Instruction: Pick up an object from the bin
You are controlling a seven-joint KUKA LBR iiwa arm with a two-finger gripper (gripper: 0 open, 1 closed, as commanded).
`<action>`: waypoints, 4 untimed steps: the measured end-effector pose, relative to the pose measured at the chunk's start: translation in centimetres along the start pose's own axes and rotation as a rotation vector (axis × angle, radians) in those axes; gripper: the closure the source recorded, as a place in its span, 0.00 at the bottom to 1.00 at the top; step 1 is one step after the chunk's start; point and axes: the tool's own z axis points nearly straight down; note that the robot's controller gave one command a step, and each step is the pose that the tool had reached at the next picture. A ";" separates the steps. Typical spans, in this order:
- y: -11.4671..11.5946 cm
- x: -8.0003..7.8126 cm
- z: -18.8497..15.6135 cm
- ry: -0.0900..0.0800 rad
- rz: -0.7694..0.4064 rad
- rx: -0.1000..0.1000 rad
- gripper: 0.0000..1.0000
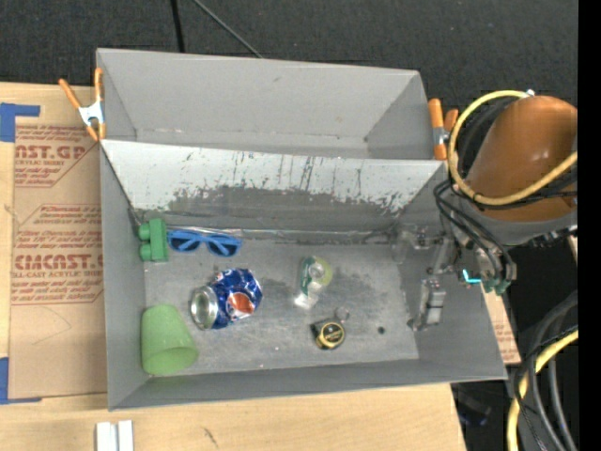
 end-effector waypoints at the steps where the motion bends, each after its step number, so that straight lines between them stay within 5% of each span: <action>1: 7.1 1.1 14.7 -0.021 -0.304 0.003 0.00; 3: 6.6 1.2 11.3 -0.006 -0.145 0.000 0.00; 4: 7.1 1.4 14.5 -0.026 -0.264 0.003 0.00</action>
Offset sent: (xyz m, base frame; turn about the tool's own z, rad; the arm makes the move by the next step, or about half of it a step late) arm -0.0153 0.0697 -0.1476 -0.3038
